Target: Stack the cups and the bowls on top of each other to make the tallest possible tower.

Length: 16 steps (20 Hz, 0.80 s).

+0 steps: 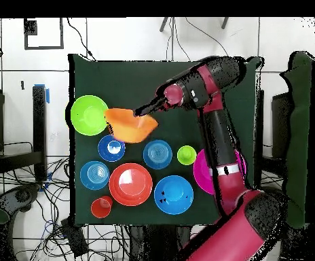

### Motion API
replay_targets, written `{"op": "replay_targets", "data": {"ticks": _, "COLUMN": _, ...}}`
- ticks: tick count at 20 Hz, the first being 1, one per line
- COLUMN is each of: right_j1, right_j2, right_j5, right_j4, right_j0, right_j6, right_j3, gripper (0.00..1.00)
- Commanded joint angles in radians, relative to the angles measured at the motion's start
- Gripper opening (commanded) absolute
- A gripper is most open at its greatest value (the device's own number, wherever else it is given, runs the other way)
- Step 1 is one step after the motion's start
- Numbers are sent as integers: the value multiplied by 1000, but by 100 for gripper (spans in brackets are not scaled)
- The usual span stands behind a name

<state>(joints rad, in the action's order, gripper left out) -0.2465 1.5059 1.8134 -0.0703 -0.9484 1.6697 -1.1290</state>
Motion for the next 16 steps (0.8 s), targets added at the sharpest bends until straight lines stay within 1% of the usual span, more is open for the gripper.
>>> {"op": "replay_targets", "data": {"ticks": 1, "right_j1": 144, "right_j2": 79, "right_j5": -393, "right_j4": 23, "right_j0": -45, "right_j6": 200, "right_j3": -365, "gripper": 100}}
{"op": "replay_targets", "data": {"ticks": 3, "right_j1": 184, "right_j2": 99, "right_j5": -463, "right_j4": 60, "right_j0": -38, "right_j6": 259, "right_j3": -402, "gripper": 100}}
{"op": "replay_targets", "data": {"ticks": 4, "right_j1": 209, "right_j2": 102, "right_j5": -494, "right_j4": 68, "right_j0": -38, "right_j6": 282, "right_j3": -417, "gripper": 100}}
{"op": "replay_targets", "data": {"ticks": 6, "right_j1": 242, "right_j2": 101, "right_j5": -539, "right_j4": 93, "right_j0": -33, "right_j6": 306, "right_j3": -437, "gripper": 100}}
{"op": "replay_targets", "data": {"ticks": 10, "right_j1": 284, "right_j2": 78, "right_j5": -563, "right_j4": 140, "right_j0": -22, "right_j6": 298, "right_j3": -445, "gripper": 100}}
{"op": "replay_targets", "data": {"ticks": 16, "right_j1": 295, "right_j2": 51, "right_j5": -598, "right_j4": 167, "right_j0": -27, "right_j6": 267, "right_j3": -482, "gripper": 100}}
